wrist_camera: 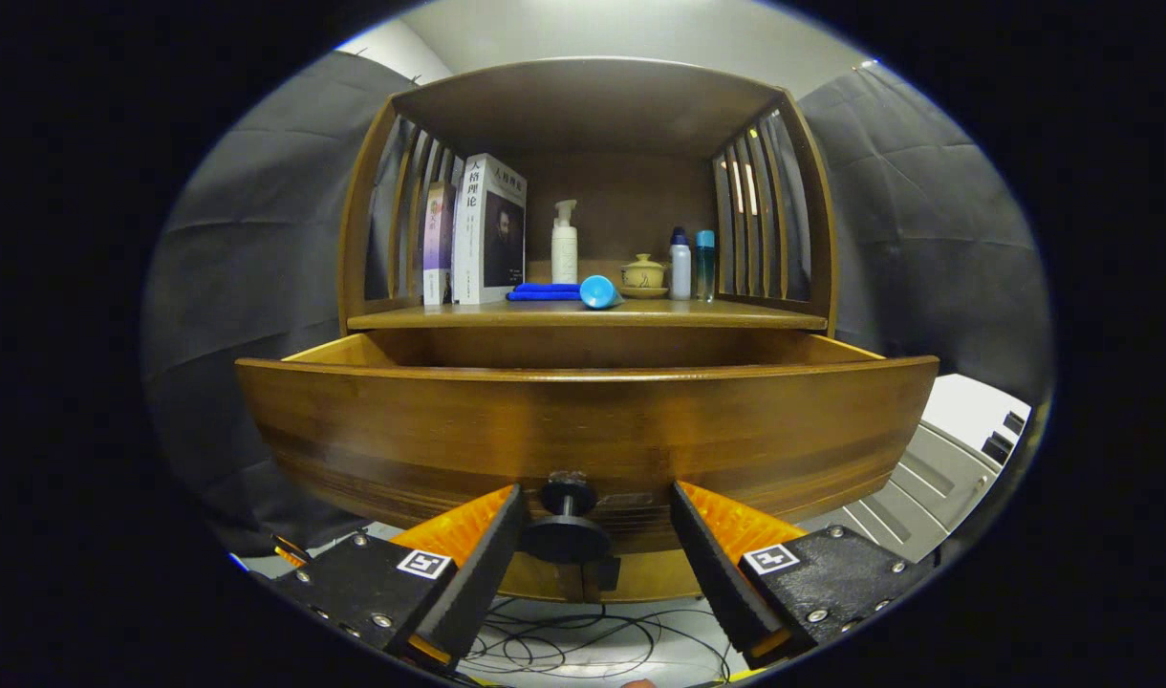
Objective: Pull open the drawer, take out the items inside it, and place them on the countertop above the cabinet.
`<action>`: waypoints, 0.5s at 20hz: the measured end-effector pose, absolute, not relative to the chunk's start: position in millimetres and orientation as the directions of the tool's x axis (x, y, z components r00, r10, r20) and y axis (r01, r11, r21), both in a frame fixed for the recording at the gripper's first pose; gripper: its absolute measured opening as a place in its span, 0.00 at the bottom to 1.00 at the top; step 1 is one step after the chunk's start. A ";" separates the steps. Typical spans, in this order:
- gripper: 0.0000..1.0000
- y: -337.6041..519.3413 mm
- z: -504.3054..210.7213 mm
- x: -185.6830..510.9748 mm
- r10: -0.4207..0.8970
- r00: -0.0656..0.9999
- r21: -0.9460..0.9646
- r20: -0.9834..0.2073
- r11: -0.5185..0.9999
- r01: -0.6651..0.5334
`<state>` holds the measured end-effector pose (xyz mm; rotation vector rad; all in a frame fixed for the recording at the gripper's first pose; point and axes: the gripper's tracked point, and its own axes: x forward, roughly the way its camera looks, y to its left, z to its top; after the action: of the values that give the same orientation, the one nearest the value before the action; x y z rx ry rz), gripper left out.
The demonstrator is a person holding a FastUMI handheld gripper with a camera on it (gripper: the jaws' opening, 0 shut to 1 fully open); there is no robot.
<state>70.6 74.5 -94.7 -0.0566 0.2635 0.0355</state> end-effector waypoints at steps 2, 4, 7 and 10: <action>0.95 74.6 -94.5 77.6 0.028 0.967 -0.057 -0.255 0.997 -0.043; 0.96 75.0 -93.9 83.0 0.027 0.965 -0.060 -0.260 0.997 -0.044; 0.95 74.7 -94.7 93.3 0.026 0.966 -0.056 -0.256 0.998 -0.042; 0.95 75.8 -96.0 106.9 0.024 0.967 -0.056 -0.255 0.998 -0.040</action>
<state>106.9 75.8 -96.0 -0.0609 0.2572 0.0324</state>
